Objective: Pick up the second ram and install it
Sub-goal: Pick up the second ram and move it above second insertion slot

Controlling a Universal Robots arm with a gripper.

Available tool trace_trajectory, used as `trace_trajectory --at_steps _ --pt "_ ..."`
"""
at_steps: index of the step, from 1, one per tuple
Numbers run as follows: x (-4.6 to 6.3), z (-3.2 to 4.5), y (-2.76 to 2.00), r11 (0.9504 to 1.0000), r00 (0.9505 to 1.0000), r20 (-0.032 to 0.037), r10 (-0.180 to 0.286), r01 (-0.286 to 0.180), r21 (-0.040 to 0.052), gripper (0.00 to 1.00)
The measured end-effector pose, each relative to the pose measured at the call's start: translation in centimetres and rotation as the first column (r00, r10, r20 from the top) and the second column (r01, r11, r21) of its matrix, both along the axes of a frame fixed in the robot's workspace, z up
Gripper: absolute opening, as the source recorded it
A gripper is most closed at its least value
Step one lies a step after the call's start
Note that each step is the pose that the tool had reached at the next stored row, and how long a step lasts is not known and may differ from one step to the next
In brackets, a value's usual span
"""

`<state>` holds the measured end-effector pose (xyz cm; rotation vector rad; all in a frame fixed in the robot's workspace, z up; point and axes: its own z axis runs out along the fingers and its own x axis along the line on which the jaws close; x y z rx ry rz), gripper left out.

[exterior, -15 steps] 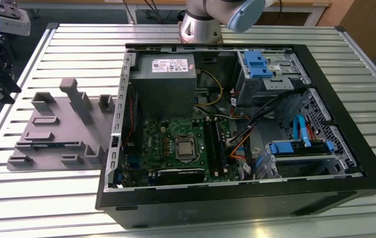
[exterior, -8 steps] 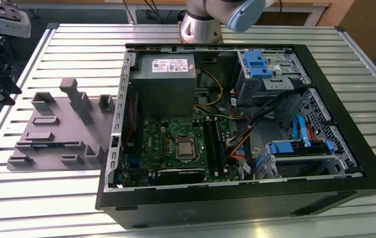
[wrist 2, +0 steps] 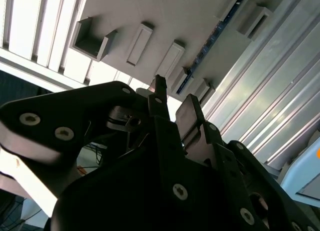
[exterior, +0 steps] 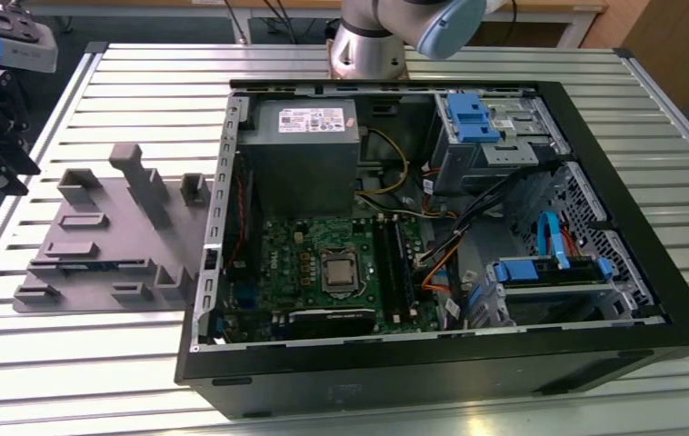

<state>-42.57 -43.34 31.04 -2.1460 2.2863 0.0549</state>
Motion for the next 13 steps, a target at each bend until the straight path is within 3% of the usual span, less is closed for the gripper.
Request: trace_trajectory --at_steps 13 --pt "0.00 -0.55 -0.10 1.0000 1.0000 0.0002 0.000 0.000 0.0001 0.35"
